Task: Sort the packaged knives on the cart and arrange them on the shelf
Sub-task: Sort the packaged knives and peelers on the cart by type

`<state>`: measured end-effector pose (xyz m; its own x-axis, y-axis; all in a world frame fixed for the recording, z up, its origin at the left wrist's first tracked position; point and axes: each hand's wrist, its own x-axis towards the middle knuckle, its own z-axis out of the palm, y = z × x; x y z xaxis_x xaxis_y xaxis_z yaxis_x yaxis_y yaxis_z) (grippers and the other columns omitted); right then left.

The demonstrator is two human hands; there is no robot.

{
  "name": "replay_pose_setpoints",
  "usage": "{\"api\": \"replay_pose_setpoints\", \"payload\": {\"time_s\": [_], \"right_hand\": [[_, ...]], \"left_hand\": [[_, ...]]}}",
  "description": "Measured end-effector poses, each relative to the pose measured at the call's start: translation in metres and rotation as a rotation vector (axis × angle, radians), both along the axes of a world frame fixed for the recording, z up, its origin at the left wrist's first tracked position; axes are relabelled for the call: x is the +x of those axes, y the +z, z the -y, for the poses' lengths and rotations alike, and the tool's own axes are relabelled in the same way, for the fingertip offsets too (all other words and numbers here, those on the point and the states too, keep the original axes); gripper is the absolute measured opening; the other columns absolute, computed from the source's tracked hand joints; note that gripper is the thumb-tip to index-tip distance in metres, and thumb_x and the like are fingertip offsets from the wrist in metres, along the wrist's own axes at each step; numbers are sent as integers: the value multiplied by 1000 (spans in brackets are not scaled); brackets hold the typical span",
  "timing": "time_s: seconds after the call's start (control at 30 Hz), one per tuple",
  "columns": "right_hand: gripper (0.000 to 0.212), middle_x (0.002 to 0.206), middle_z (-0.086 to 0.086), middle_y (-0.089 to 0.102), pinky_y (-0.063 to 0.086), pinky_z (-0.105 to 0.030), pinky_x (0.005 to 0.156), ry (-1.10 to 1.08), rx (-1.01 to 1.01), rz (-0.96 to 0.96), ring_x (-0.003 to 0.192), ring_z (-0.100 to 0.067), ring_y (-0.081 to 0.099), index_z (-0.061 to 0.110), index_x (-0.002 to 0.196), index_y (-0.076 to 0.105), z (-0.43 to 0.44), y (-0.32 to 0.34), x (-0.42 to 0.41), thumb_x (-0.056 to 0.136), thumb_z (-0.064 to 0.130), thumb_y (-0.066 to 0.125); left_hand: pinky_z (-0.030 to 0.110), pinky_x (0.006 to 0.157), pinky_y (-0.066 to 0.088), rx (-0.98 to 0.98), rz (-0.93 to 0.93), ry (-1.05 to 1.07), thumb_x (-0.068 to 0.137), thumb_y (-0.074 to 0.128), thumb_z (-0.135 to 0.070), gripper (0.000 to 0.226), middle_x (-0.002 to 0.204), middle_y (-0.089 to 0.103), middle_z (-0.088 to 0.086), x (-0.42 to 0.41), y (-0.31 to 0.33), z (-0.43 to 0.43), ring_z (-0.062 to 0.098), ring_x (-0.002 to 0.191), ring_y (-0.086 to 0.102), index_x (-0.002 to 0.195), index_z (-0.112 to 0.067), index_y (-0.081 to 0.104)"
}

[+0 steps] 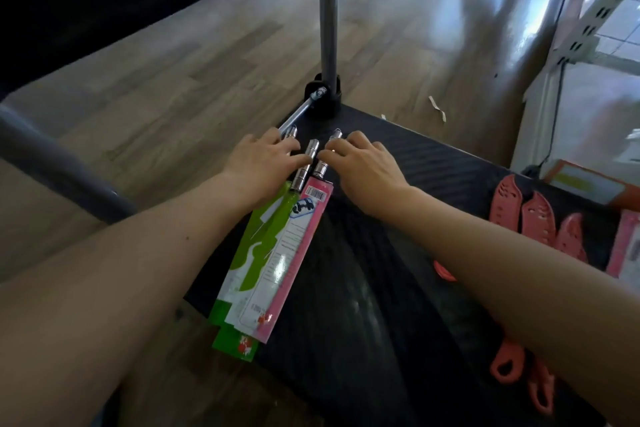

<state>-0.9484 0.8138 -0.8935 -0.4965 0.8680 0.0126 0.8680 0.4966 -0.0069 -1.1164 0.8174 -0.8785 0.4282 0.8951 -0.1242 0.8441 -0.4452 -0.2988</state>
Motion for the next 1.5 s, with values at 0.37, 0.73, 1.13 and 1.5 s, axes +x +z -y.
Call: {"api": "replay_pose_setpoints", "payload": {"time_s": [0.37, 0.73, 1.13, 1.5], "right_hand": [[44, 143, 4, 42, 35, -35, 101, 155, 46, 189, 135, -23, 31, 23, 136, 39, -39, -22, -6, 94, 20, 49], [37, 133, 0, 49, 40, -31, 94, 237, 32, 166, 125, -21, 41, 19, 133, 49, -39, -21, 15, 96, 16, 43], [37, 120, -3, 59, 44, -30, 60, 202, 20, 132, 107, -28, 56, 16, 121, 60, 4, -7, 96, 85, 7, 60], [35, 132, 6, 48, 48, -33, 86, -82, -12, 241, 115, -20, 49, 27, 132, 46, 49, 36, 177, 97, 22, 42]], "left_hand": [[35, 88, 47, 19, -69, -260, 93, 51, -18, 43, 140, 45, 2, -14, -27, -26, 24, 123, 46, 133, -34, 47], [27, 49, 46, 171, -35, -629, 59, 82, -16, 26, 94, 73, -4, -14, -35, -35, 21, 76, 68, 78, -31, 73], [28, 58, 50, 249, -70, -883, 59, 78, -7, 34, 96, 74, -7, 13, -7, -27, 22, 86, 69, 83, -30, 74], [31, 62, 45, 387, 123, -837, 73, 62, -12, 19, 81, 73, -11, 57, 8, -19, 21, 76, 66, 81, -27, 71]]}}
